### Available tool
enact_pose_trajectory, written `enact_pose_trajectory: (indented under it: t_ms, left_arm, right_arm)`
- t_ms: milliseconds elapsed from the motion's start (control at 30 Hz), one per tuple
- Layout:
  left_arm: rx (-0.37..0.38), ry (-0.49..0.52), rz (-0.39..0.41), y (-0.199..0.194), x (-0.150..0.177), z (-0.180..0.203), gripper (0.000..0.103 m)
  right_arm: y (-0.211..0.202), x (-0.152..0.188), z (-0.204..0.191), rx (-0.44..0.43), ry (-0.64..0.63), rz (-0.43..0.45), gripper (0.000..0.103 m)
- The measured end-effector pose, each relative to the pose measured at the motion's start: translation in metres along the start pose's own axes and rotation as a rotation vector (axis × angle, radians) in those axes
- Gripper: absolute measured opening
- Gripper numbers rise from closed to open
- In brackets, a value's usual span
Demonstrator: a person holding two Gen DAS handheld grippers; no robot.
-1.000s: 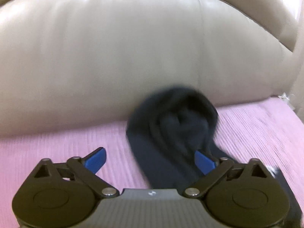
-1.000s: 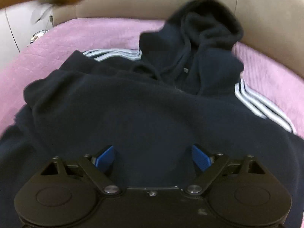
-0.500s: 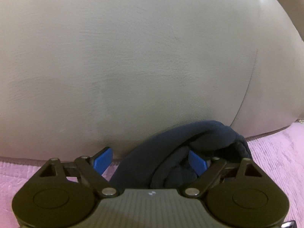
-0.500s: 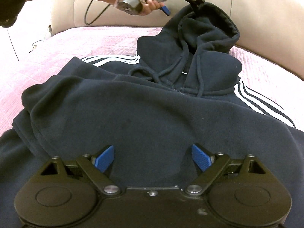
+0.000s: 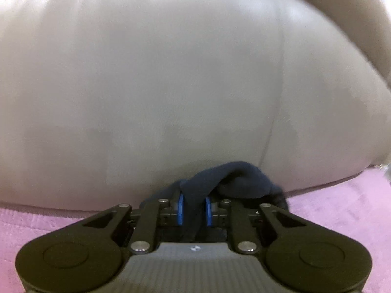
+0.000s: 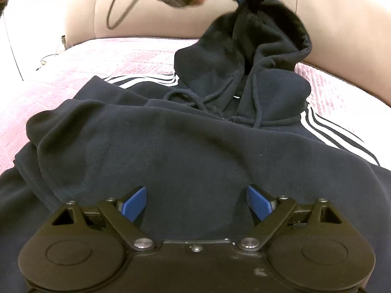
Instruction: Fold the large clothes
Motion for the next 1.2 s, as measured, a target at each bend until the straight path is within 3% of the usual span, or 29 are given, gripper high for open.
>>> enact_pose_trajectory:
  t_ms: [133, 267, 433, 533, 700, 967, 1033, 1133, 1167, 1200]
  left_arm:
    - [0.014, 0.08, 0.054, -0.045, -0.005, 0.015, 0.019]
    - [0.056, 0.099, 0.131, -0.1, -0.005, 0.019, 0.019]
    - [0.183, 0.136, 0.21, -0.184, 0.013, 0.042, 0.018]
    - [0.263, 0.195, 0.226, -0.238, 0.052, 0.06, 0.019]
    - [0.361, 0.209, 0.18, -0.296, 0.138, 0.075, 0.019]
    - [0.387, 0.282, 0.038, -0.304, 0.27, 0.076, 0.021]
    - [0.396, 0.235, -0.019, -0.295, 0.293, 0.058, 0.026]
    - [0.405, 0.162, -0.127, -0.292, 0.32, 0.04, 0.058]
    - [0.415, 0.134, -0.152, -0.293, 0.324, 0.035, 0.075]
    - [0.428, 0.102, -0.154, -0.294, 0.326, 0.032, 0.082]
  right_arm:
    - [-0.001, -0.002, 0.002, -0.012, 0.016, 0.009, 0.103]
    - [-0.012, -0.004, 0.011, -0.052, 0.083, 0.028, 0.102]
    - [-0.06, -0.002, 0.047, -0.124, 0.345, 0.06, 0.102]
    - [-0.101, 0.016, 0.063, -0.153, 0.441, 0.081, 0.102]
    - [-0.161, 0.054, 0.087, -0.08, 0.523, 0.132, 0.102]
    - [-0.173, 0.074, 0.084, -0.066, 0.544, 0.088, 0.102]
    - [-0.166, 0.07, 0.079, -0.086, 0.554, 0.079, 0.102]
    - [-0.159, 0.063, 0.076, -0.119, 0.563, 0.081, 0.102]
    - [-0.155, 0.059, 0.075, -0.134, 0.566, 0.083, 0.102]
    - [-0.15, 0.055, 0.075, -0.144, 0.571, 0.087, 0.102]
Point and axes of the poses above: each gripper's, at about its wrist camera, not at the fingertips, and y roughly the way its jaws point, z to its right, x to its underside, the point moved 7 cm from there along y, roughly the way its jaws point, and after that the axes turned 1 degree about -z, right-handed, at the moved point
